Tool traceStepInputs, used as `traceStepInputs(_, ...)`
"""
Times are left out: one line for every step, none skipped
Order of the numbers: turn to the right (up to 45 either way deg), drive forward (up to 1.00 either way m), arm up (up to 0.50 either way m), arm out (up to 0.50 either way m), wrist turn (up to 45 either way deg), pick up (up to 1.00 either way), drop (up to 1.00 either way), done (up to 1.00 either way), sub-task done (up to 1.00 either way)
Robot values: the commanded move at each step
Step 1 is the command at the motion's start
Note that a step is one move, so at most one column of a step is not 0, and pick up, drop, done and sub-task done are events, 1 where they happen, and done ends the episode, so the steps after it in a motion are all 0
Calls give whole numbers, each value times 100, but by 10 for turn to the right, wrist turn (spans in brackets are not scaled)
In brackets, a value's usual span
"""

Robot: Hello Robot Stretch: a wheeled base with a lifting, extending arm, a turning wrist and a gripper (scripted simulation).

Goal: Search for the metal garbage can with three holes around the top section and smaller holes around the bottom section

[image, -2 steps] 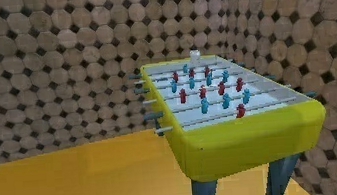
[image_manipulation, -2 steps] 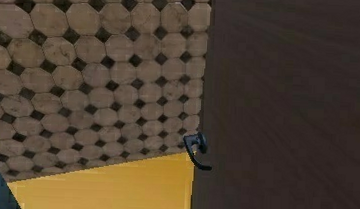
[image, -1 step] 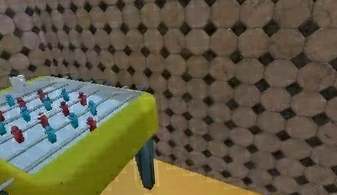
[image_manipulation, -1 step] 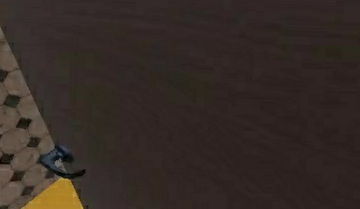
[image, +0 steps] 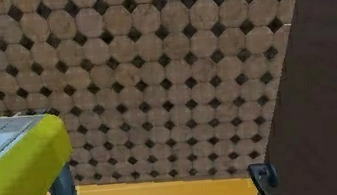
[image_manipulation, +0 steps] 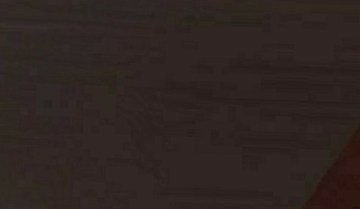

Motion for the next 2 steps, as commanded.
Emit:
traceStepInputs(0, 65, 0, 0, 0, 0, 0, 0, 0)
traceStepInputs(450, 0, 0, 0, 0, 0, 0, 0, 0)
